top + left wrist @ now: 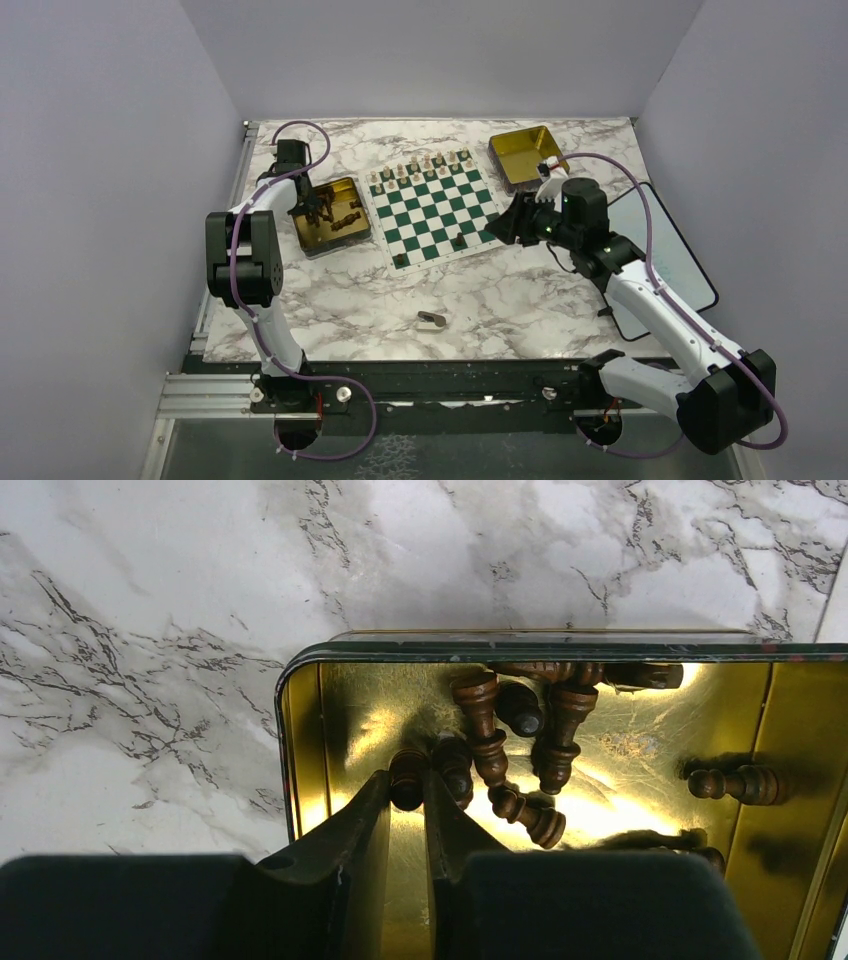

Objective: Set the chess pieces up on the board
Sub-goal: Pick up the chess piece from the storage box, then place the chess piece on the chessboard.

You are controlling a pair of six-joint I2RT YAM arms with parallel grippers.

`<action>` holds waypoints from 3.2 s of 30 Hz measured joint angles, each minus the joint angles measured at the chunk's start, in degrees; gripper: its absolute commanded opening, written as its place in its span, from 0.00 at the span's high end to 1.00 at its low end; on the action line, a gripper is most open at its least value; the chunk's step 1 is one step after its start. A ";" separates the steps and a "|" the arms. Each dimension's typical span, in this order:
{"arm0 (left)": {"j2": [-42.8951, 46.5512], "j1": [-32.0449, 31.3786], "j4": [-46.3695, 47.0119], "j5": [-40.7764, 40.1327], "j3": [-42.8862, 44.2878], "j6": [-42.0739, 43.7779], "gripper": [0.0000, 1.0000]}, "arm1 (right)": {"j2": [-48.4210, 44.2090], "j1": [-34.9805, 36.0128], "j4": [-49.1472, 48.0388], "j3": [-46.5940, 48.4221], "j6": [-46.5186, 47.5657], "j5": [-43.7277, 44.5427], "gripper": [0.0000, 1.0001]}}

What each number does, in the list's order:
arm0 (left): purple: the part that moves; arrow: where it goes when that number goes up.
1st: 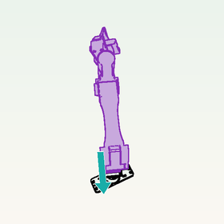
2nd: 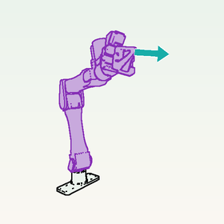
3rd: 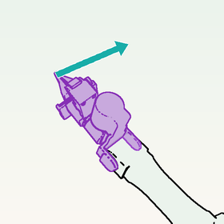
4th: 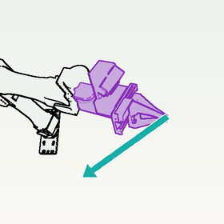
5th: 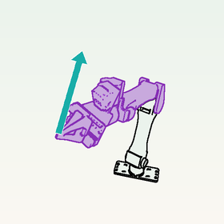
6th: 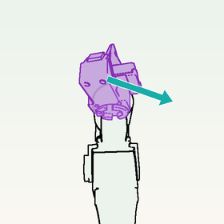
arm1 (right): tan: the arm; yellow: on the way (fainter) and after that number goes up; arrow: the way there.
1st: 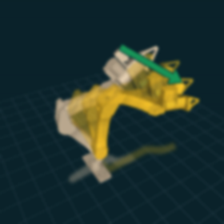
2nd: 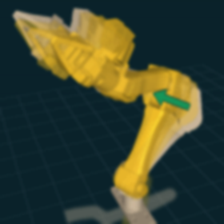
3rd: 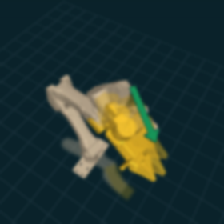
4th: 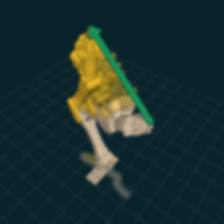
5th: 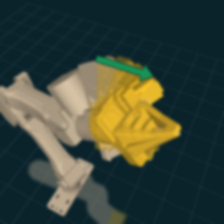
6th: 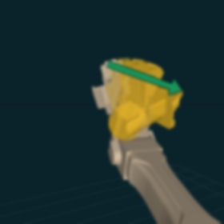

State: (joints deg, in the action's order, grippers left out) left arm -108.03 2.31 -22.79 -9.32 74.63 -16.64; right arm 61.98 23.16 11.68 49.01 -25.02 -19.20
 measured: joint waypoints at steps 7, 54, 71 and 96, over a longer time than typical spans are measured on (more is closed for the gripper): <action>0.00 0.00 -0.26 0.37 0.11 -0.02 0.87 | 0.00 0.00 0.20 -0.63 -0.04 0.24 0.49; 19.76 -28.11 -14.23 3.15 3.72 -2.67 0.89 | -9.18 -0.02 11.10 -3.32 2.62 6.16 0.00; 8.35 -36.96 -13.25 -2.23 3.56 -5.09 0.89 | -9.66 -0.02 11.78 -4.90 3.04 6.16 0.00; 4.61 -36.81 -7.61 -5.20 -3.74 -6.69 0.89 | -10.25 -0.02 12.50 -5.07 3.56 6.16 0.00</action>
State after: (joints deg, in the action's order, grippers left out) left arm -103.42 -34.50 -30.39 -14.52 70.89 -23.33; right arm 51.72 23.14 24.18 43.94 -21.45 -13.04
